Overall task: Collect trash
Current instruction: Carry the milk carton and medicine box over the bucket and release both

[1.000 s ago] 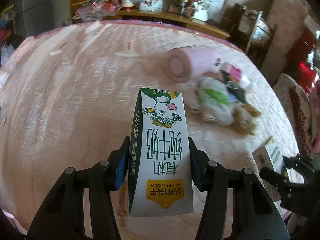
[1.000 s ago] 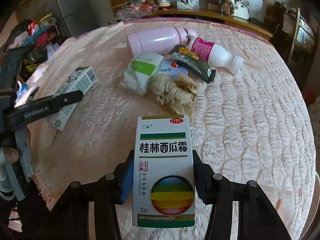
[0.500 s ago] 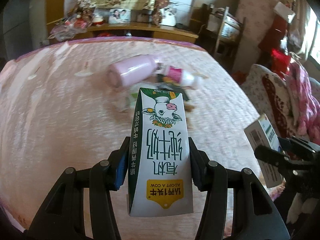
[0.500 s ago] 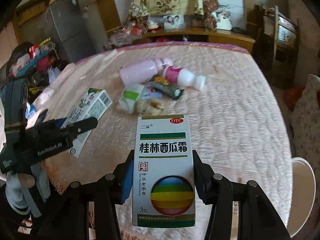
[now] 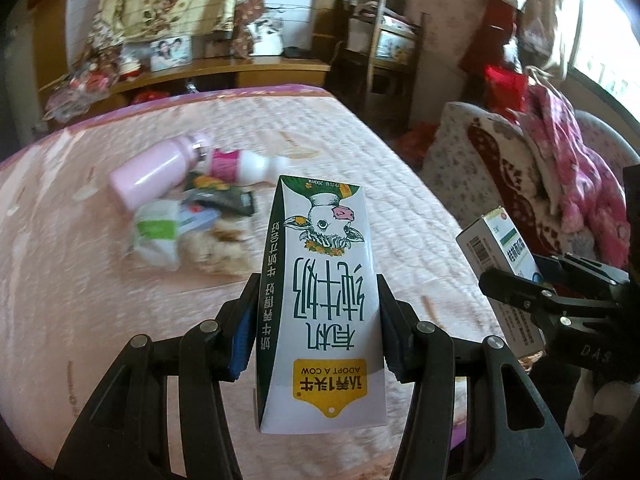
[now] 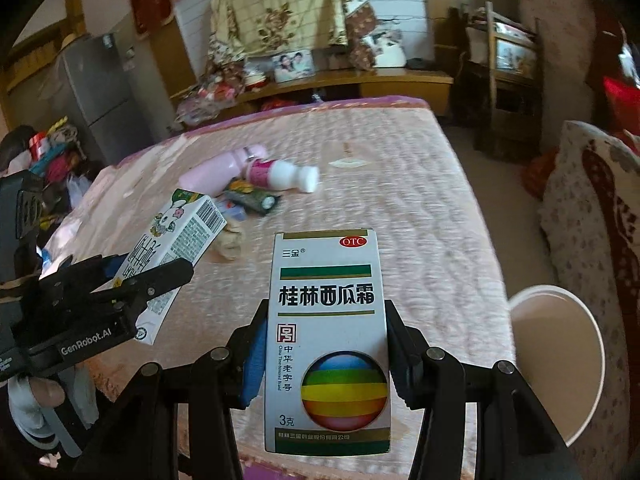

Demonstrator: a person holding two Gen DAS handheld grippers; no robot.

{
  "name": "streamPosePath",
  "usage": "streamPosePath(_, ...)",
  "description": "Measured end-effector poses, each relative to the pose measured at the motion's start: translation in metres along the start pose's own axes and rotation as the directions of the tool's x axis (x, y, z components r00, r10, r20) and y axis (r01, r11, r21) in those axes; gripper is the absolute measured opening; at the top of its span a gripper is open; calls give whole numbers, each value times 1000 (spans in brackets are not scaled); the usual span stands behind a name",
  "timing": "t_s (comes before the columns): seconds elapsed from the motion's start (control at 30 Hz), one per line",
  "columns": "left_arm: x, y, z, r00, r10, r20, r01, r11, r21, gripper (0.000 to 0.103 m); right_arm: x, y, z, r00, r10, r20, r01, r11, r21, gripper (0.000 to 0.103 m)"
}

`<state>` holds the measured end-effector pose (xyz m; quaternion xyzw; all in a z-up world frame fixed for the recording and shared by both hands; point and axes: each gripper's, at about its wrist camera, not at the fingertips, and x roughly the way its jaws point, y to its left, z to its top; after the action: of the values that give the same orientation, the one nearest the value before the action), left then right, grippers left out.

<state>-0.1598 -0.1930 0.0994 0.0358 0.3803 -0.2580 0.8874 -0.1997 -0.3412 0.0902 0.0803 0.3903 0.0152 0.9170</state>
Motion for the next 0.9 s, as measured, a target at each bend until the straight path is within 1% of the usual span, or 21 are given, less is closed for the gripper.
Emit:
streamPosePath(0.23, 15, -48, 9, 999, -46, -8, 47, 996, 74, 51, -21, -41, -7, 998, -62, 16, 61, 997, 54, 50)
streamPosePath(0.53, 35, -103, 12, 995, -91, -30, 95, 982, 161, 51, -36, -102, -24, 989, -145, -4, 144, 980, 139, 50)
streamPosePath(0.7, 46, -129, 14, 994, -101, -41, 107, 973, 204, 51, -41, -133, -34, 984, -178, -20, 179, 966, 187, 50)
streamPosePath(0.9, 61, -158, 13, 992, -108, -57, 119, 961, 248, 51, -43, -158, -48, 979, -199, -39, 203, 951, 232, 50)
